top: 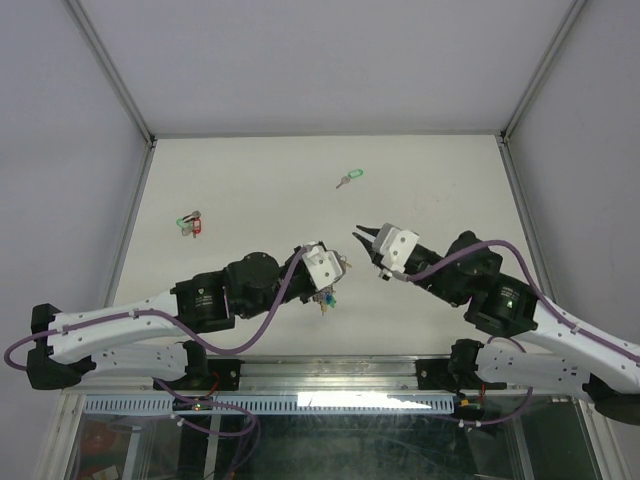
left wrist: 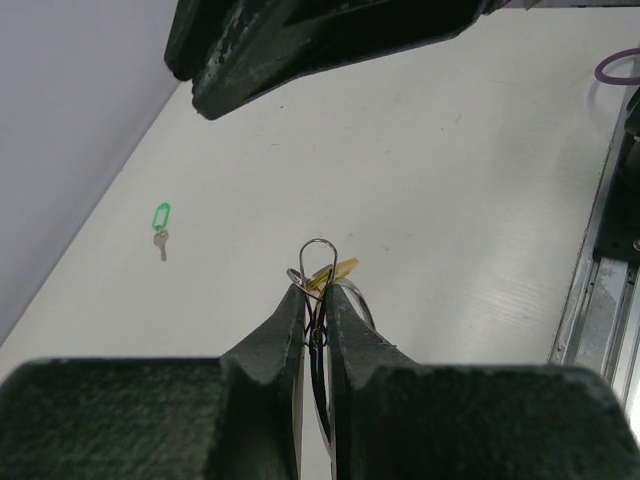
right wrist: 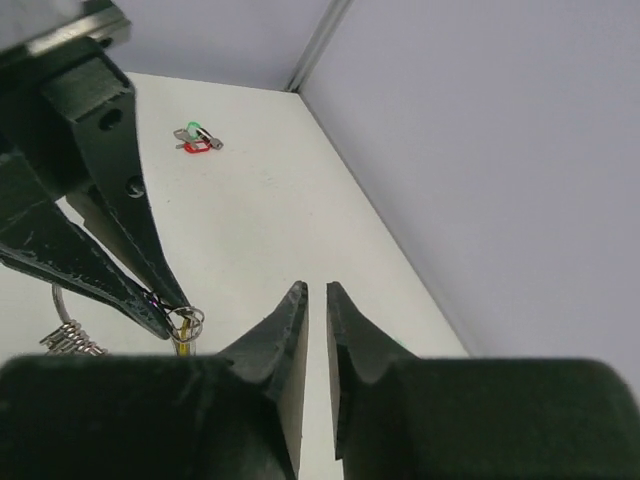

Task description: Put the keys on the keyring

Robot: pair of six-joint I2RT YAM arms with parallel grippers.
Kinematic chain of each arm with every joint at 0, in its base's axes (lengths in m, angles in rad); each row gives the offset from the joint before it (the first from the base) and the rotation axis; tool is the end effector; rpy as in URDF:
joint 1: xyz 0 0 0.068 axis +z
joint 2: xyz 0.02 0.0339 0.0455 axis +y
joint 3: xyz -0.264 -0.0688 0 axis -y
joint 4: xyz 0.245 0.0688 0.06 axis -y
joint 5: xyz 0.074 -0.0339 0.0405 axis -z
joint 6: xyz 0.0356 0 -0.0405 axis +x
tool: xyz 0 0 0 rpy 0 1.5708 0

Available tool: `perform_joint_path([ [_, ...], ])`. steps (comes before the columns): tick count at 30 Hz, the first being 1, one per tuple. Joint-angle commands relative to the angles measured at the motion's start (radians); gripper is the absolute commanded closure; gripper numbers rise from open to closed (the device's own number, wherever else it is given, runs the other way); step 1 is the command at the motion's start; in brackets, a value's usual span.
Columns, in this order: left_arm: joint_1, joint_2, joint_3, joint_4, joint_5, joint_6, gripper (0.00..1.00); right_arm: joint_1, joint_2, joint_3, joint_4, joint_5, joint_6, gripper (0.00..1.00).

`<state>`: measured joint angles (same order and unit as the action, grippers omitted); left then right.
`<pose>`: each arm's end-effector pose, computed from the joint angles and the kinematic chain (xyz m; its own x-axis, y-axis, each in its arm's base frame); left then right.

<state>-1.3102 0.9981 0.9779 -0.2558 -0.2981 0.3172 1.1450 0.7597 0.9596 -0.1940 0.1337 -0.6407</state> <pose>0.0686 -0.2167 0.3610 0.1987 0.4122 -0.8892 0.8303 0.4113 0.3761 0.0729 0.1493 0.4034 0.5086 -0.3130 -0.8021 -0.6780 0.4287 -0.5971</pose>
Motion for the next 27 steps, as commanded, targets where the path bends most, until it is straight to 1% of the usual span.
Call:
perform_joint_path([
  [1, -0.010, -0.049, -0.019, 0.116, -0.074, -0.058, 1.00, 0.000, -0.016, 0.065, 0.006, 0.146, 0.297, 0.80],
  [3, -0.009, -0.061, -0.034, 0.143, -0.109, -0.067, 1.00, 0.000, 0.000, 0.096, -0.035, 0.208, 0.471, 0.74],
  [6, -0.010, -0.072, -0.052, 0.183, -0.166, -0.085, 1.00, 0.000, 0.054, 0.168, -0.142, 0.248, 0.724, 0.67],
  [9, -0.010, -0.077, -0.066, 0.211, -0.208, -0.096, 1.00, 0.000, 0.091, 0.213, -0.223, 0.331, 0.994, 0.66],
  [11, -0.009, -0.078, -0.072, 0.225, -0.226, -0.107, 1.00, 0.000, 0.090, 0.194, -0.221, 0.343, 1.146, 0.65],
  [13, -0.009, -0.081, -0.079, 0.241, -0.228, -0.115, 1.00, 0.000, 0.092, 0.168, -0.198, 0.332, 1.254, 0.62],
  [15, -0.010, -0.082, -0.082, 0.252, -0.224, -0.124, 1.00, -0.002, 0.099, 0.150, -0.173, 0.313, 1.326, 0.60],
  [17, -0.010, -0.081, -0.083, 0.257, -0.223, -0.129, 1.00, -0.002, 0.108, 0.138, -0.140, 0.287, 1.356, 0.58],
  [20, -0.009, -0.080, -0.079, 0.257, -0.221, -0.133, 1.00, -0.002, 0.126, 0.126, -0.103, 0.247, 1.386, 0.58],
  [27, -0.009, -0.089, -0.083, 0.257, -0.210, -0.133, 1.00, -0.008, 0.175, 0.126, -0.107, 0.225, 1.417, 0.58],
])
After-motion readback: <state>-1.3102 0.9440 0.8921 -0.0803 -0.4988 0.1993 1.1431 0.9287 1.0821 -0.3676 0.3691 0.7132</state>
